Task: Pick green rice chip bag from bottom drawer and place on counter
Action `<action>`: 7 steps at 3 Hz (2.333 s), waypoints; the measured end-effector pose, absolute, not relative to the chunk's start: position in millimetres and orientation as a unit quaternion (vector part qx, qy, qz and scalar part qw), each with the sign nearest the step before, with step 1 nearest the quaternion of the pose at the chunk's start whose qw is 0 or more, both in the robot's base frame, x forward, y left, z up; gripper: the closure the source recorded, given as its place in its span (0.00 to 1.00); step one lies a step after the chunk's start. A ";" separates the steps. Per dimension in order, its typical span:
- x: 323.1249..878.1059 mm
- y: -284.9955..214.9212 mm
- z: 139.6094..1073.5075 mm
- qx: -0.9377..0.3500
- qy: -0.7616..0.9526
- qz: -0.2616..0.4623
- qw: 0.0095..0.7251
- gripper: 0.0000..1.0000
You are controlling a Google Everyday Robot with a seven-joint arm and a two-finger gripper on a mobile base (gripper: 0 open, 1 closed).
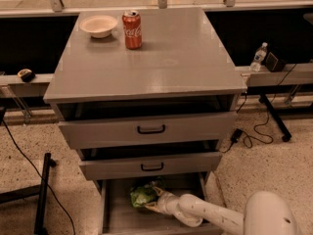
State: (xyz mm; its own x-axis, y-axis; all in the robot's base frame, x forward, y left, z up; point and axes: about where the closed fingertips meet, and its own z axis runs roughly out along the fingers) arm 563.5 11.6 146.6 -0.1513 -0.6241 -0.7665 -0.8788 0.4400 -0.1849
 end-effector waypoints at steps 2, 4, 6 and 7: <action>552.8 7.4 167.8 -0.454 0.724 0.216 0.472 1.00; 470.9 -61.3 288.3 -0.521 0.607 0.209 0.562 1.00; 406.3 -132.2 342.7 -0.528 0.559 0.202 0.606 1.00; 416.7 -131.9 360.0 -0.558 0.535 0.188 0.606 1.00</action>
Offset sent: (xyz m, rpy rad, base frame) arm -0.0545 -0.1301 0.1002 0.5212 -0.1749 -0.0980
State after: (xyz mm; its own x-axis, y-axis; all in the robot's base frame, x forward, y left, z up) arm 416.7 -131.9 360.0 0.3569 -0.3690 -0.8582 -0.8244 0.3076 -0.4751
